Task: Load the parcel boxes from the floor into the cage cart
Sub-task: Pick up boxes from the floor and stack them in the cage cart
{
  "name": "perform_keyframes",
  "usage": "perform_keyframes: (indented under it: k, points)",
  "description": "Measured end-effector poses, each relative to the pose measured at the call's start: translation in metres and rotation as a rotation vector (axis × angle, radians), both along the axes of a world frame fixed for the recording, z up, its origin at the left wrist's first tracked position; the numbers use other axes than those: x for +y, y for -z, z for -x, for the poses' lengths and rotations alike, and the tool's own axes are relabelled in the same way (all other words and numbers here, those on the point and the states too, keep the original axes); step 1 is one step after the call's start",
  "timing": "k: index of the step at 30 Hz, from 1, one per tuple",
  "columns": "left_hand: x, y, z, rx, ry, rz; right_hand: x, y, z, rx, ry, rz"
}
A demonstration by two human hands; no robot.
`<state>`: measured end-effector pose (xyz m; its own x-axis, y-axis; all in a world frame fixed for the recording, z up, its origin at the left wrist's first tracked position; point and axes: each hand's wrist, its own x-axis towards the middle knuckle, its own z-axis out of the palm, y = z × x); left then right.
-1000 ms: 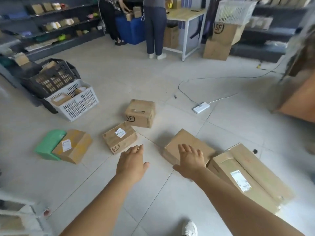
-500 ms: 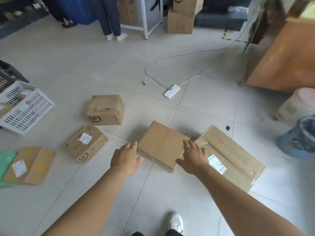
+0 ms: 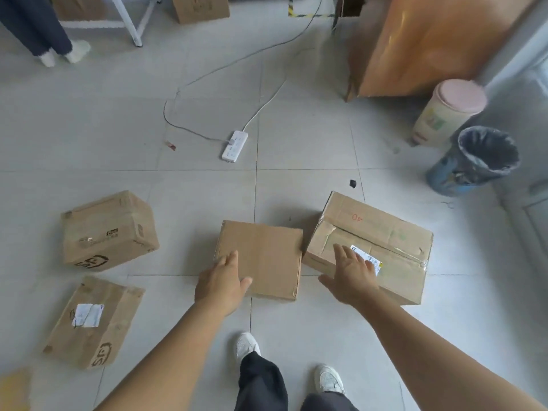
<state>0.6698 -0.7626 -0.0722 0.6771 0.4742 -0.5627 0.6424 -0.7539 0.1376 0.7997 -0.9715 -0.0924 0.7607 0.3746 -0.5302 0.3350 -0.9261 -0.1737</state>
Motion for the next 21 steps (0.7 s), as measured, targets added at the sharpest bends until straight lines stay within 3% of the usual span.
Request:
perform_keyframes:
  k: [5,12,21]
  points:
    - [0.008,0.019,-0.059,-0.016,0.167,0.015,-0.011,0.020,-0.022,-0.039,0.193,-0.018]
    - [-0.032,0.062,-0.146,-0.010,0.315,0.048,-0.085,0.064,-0.071,-0.035,0.459,0.021]
    - [-0.099,0.173,-0.259,0.044,0.242,0.110,-0.198,0.176,-0.157,0.025,0.649,0.068]
